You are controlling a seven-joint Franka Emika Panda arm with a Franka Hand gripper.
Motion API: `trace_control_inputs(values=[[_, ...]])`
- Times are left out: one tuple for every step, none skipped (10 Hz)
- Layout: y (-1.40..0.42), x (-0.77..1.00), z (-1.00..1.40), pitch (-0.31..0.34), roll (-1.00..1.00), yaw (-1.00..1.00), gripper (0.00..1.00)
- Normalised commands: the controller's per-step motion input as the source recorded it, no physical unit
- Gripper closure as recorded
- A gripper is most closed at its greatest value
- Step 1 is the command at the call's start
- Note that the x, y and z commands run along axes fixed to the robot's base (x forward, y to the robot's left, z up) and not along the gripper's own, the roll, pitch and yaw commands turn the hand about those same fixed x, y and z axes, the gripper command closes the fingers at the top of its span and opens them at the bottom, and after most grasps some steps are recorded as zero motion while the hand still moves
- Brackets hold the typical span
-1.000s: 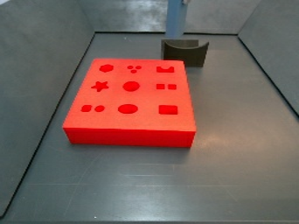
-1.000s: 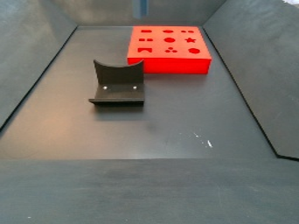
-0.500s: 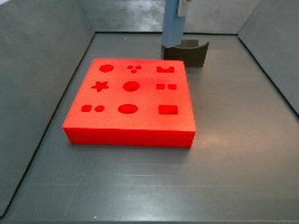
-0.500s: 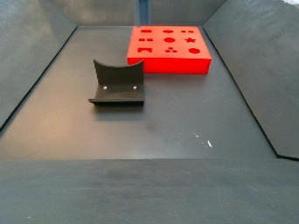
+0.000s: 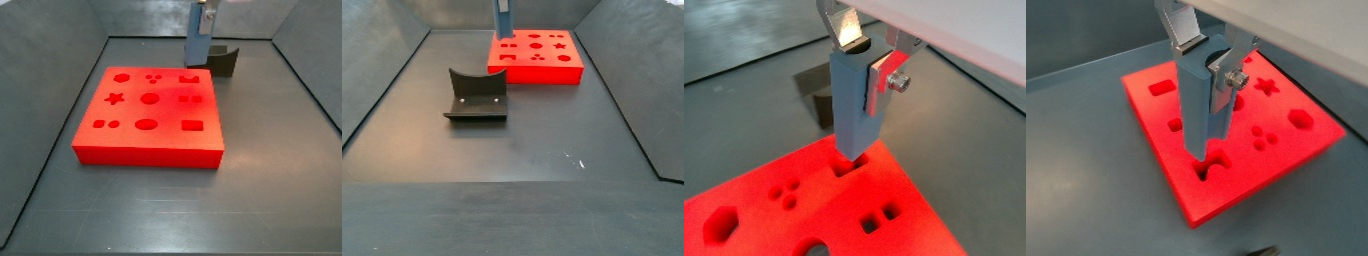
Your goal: Insert the arch object.
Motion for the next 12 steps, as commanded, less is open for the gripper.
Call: trace_control_inputs(values=[[0.09,0.17,-0.05,-0.150,-0.09,-0.89,1.00],[0.11,0.19,-0.01,-0.174,-0.12,-0.86,1.00],[0.12,0.21,-0.05,-0.186,-0.13,-0.84,1.00],[0.27,0.18,-0.01,-0.100,-0.12,-0.65,1.00],[0.00,0.00,-0.02,0.000,-0.02,0.00,1.00],[0.00,0.00,-0.07,-0.019,0.00,0.00,1.00],[0.00,0.00,-0.25,-0.094,0.00,0.00,1.00],[-0.11,0.00,-0.33,-0.166,-0.01,0.00,1.00],[-0.09,0.00,-0.35,-0.171,0.00,0.00,1.00],[-0.10,0.00,-0.37,-0.166,0.00,0.00,1.00],[-0.08,0.00,-0.23,-0.099,0.03,-0.04,1.00],[0.00,0.00,-0.08,-0.054,0.02,-0.13,1.00]])
